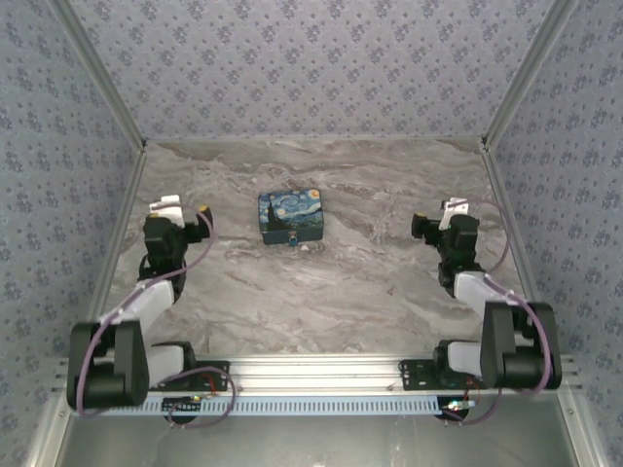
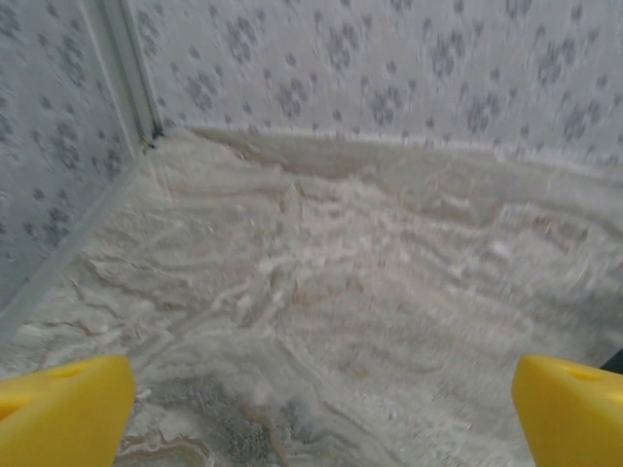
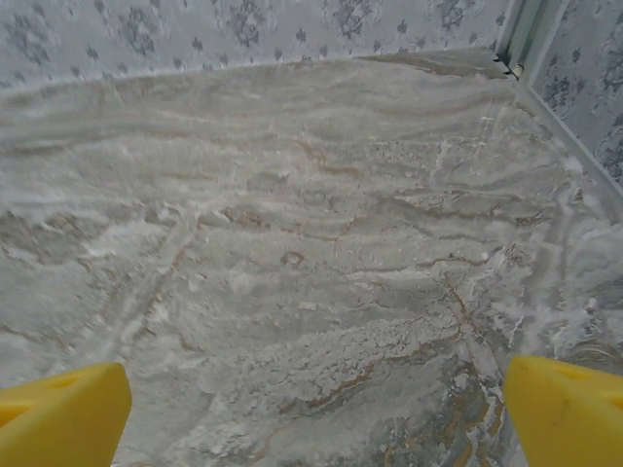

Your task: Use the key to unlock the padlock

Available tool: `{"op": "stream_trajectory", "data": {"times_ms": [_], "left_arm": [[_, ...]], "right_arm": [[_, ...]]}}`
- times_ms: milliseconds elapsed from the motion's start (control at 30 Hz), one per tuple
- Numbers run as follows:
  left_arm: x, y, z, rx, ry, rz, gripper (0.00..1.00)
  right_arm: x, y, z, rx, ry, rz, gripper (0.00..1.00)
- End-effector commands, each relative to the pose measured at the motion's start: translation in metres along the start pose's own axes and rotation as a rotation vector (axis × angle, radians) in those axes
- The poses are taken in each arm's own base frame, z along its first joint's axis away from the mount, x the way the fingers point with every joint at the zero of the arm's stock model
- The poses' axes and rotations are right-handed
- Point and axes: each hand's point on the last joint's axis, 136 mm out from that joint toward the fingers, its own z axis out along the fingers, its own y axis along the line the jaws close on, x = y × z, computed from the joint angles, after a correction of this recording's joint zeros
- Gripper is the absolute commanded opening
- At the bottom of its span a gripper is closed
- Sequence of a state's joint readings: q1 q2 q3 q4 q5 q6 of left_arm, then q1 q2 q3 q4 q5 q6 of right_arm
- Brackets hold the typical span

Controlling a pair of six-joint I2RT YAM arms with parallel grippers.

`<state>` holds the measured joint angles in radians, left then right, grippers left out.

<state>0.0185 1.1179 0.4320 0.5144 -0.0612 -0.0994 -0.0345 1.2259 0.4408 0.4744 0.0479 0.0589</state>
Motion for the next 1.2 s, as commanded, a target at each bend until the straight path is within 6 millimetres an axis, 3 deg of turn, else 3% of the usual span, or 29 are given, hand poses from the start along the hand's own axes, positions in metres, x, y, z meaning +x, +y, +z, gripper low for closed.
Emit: {"op": "stream_trajectory", "data": {"times_ms": [0,100,267,400,533,767,833,1167], "left_arm": [[-0.011,-0.001,-0.017,-0.013,0.092,-0.158,0.99],[-0.017,-0.015,-0.028,0.054,0.141,-0.297,0.99],[-0.001,-0.063,-0.046,0.232,0.269,-0.431,1.0],[0.021,-0.104,-0.068,0.355,0.336,-0.469,0.99],[0.037,-0.131,-0.085,0.427,0.356,-0.507,0.99],[0.051,-0.158,-0.097,0.484,0.393,-0.482,0.99],[0.051,-0.163,-0.098,0.495,0.398,-0.467,0.99],[0.047,-0.172,-0.098,0.509,0.387,-0.421,0.99]], "right_arm": [[0.01,0.006,-0.016,-0.013,0.16,0.103,1.0],[0.012,0.02,-0.033,-0.06,0.247,0.17,1.0],[0.019,0.05,-0.058,-0.136,0.391,0.267,1.0],[0.045,0.071,-0.073,-0.153,0.538,0.287,0.93],[0.077,0.084,-0.081,-0.134,0.659,0.316,0.85],[0.126,0.086,-0.097,-0.073,0.823,0.391,0.81],[0.135,0.089,-0.104,-0.086,0.875,0.418,0.76],[0.159,0.092,-0.122,-0.078,0.985,0.423,0.63]]}}
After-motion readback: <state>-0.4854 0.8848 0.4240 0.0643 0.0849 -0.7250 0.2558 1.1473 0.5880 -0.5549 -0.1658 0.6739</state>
